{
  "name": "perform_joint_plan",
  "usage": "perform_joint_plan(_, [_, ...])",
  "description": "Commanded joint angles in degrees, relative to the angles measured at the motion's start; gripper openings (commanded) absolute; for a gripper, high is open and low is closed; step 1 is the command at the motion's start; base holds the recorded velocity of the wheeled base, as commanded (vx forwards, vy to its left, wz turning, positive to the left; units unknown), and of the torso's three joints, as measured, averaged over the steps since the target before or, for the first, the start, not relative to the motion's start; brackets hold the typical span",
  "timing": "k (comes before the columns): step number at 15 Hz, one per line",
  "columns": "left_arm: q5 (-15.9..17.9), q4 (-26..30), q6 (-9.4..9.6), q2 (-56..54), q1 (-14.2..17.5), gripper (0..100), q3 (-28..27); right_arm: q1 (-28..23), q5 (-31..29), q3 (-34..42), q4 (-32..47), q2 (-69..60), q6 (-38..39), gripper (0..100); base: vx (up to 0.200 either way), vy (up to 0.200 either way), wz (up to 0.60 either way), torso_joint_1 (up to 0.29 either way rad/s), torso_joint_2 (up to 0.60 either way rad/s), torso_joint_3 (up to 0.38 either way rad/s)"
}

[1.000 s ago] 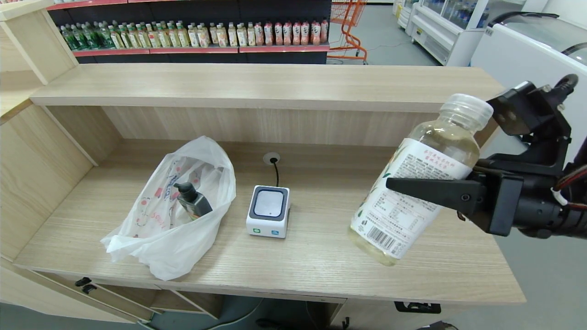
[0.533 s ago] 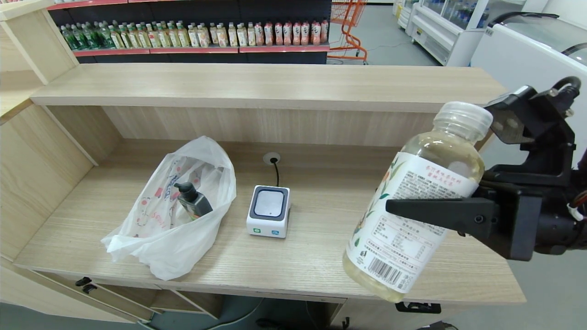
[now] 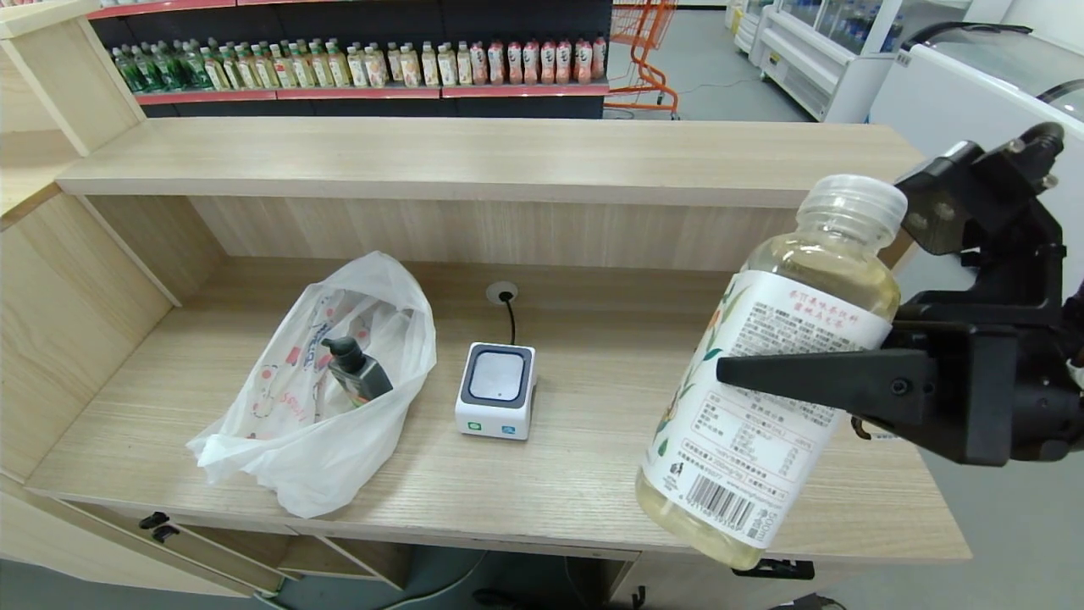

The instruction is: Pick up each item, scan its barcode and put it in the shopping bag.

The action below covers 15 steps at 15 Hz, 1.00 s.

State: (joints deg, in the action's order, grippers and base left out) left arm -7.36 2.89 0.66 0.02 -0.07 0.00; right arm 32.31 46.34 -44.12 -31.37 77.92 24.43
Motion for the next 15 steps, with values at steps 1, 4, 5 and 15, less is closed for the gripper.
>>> perform_joint_plan(1, [-0.02, 0.01, 0.04, -0.02, -0.01, 100, 0.00, 0.21, -0.02, 1.05, -0.01, -0.31, -0.17, 0, 0.000, 0.000, 0.00, 0.000, 0.00, 0.000])
perform_joint_plan(4, [-0.02, 0.01, 0.04, 0.06, -0.01, 100, 0.00, 0.21, -0.02, 1.40, -0.01, -0.49, -0.88, 0, 0.000, 0.000, 0.00, 0.000, 0.00, 0.000])
perform_joint_plan(5, [-0.02, 0.01, 0.04, 0.06, -0.01, 100, 0.00, 0.21, -0.02, 1.32, -0.01, -0.49, -1.23, 0, 0.000, 0.000, 0.00, 0.000, 0.00, 0.000])
perform_joint_plan(15, [-0.02, 0.01, 0.04, -0.02, -0.01, 100, 0.00, -16.84, -8.02, 8.26, -0.01, -0.40, -70.92, 0, 0.000, 0.000, 0.00, 0.000, 0.00, 0.000])
